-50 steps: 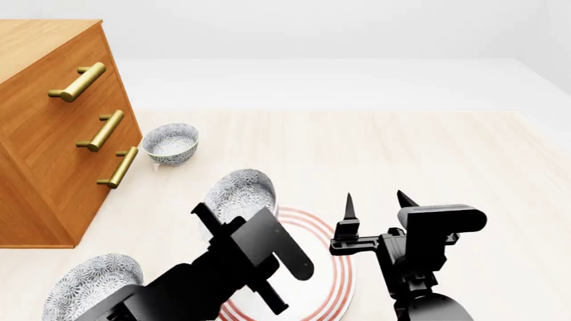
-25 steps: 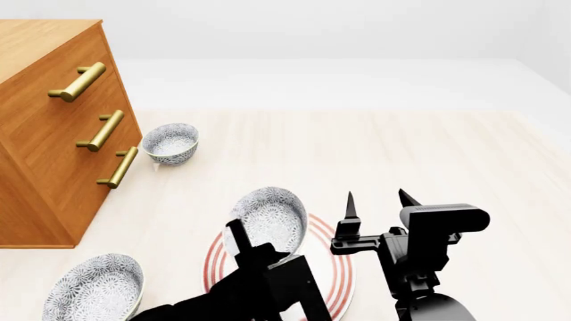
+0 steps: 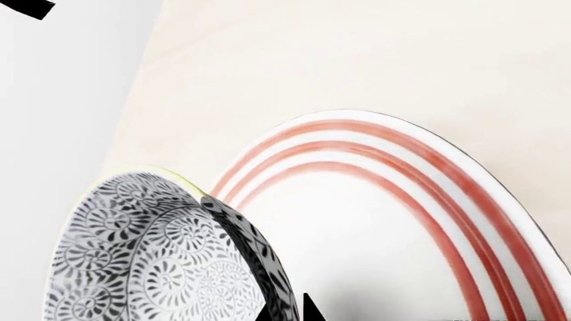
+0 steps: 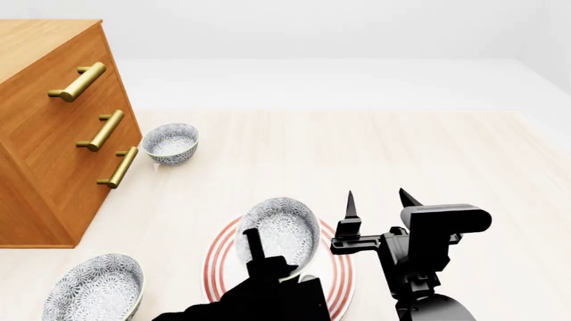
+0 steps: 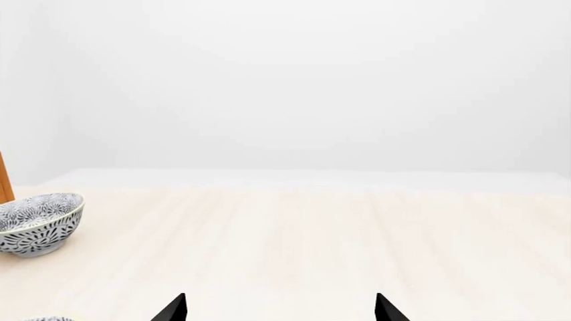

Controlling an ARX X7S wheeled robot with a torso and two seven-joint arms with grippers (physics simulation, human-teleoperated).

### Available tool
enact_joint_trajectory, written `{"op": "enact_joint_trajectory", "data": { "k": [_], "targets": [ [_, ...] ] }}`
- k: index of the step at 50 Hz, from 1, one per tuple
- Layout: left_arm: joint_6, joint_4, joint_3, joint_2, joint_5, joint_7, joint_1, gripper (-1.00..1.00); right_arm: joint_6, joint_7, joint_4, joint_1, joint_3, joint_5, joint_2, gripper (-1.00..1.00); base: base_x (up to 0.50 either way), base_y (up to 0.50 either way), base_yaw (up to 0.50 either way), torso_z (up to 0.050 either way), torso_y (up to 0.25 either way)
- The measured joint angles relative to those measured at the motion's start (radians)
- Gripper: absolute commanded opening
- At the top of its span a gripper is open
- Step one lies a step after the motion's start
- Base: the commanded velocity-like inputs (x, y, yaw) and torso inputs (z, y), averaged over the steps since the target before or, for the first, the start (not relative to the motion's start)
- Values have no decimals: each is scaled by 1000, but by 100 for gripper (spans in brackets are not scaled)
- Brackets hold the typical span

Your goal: Put the bowl in the middle on the plate.

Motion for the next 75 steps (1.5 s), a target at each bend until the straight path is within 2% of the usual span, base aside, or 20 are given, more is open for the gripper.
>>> {"op": "enact_joint_trajectory", "data": {
  "k": [18,37,38,58,75],
  "targets": [
    [26,-102,78,23,19,23,-25,-100,-7,8,-8,-5,-3,6,6,100,0,0,0,0,0],
    [48,-164,102,44,9,31,-41,-100,-14,15,-8,-7,-8,12,11,100,0,0,0,0,0],
    [47,-165,102,45,8,31,-42,100,-14,15,-8,-6,-8,12,11,100,0,0,0,0,0],
    [-30,-81,86,28,26,42,-63,100,-20,20,-6,-6,-16,18,17,100,0,0,0,0,0],
    [-247,252,-44,-29,-34,115,-109,100,-24,25,-4,-5,-23,24,22,100,0,0,0,0,0]
  ]
}}
